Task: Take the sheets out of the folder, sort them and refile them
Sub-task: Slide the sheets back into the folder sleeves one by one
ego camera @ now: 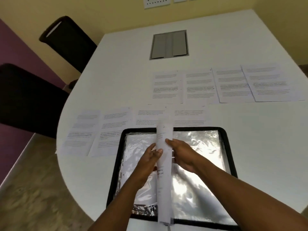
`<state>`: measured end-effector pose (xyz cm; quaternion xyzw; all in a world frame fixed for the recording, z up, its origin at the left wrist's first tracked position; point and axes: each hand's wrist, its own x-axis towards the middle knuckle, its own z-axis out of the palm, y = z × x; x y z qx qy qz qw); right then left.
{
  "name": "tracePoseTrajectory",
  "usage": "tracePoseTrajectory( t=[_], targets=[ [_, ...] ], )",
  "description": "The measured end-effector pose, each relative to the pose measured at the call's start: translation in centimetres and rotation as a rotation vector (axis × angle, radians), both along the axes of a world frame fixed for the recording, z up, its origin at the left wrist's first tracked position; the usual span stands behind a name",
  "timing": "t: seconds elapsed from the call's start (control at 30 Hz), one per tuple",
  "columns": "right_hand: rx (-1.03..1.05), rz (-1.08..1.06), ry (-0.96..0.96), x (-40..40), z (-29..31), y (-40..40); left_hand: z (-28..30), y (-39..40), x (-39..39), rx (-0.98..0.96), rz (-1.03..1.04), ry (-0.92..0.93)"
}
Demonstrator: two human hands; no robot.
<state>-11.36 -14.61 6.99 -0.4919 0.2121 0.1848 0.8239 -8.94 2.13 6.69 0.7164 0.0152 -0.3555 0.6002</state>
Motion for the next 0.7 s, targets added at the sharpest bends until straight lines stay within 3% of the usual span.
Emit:
tracePoseTrajectory(
  t=[0.17, 0.27, 0.33, 0.43, 0.5, 0.57, 0.7],
  targets=[
    [0.067, 0.261, 0.055, 2.0, -1.8, 5.3, 0.5, 5.9, 1.4, -0.079, -0.020, 0.151],
    [0.009, 0.338, 0.069, 2.3, -3.1, 7.8, 0.0, 8.2, 2.7, 0.049, 0.093, 0.128],
    [-0.222, 0.368, 0.023, 2.2, -3.5, 9.0, -1.3, 9.8, 3.9, 0.216, 0.193, 0.086],
    [-0.987, 0.436, -0.175, 1.7, -5.4, 8.8, -3.2, 11.7, 5.5, 0.432, 0.220, 0.016],
    [-1.329, 0.508, -0.285, 1.1, -7.0, 8.1, -5.2, 12.7, 6.3, 0.526, 0.207, -0.007],
    [-1.467, 0.634, -0.282, 0.6, -8.7, 7.4, -7.1, 13.2, 6.8, 0.606, 0.194, -0.010],
    [-1.531, 0.750, -0.285, 0.0, -11.0, 7.5, -8.9, 13.0, 6.5, 0.731, 0.169, -0.124]
  ],
)
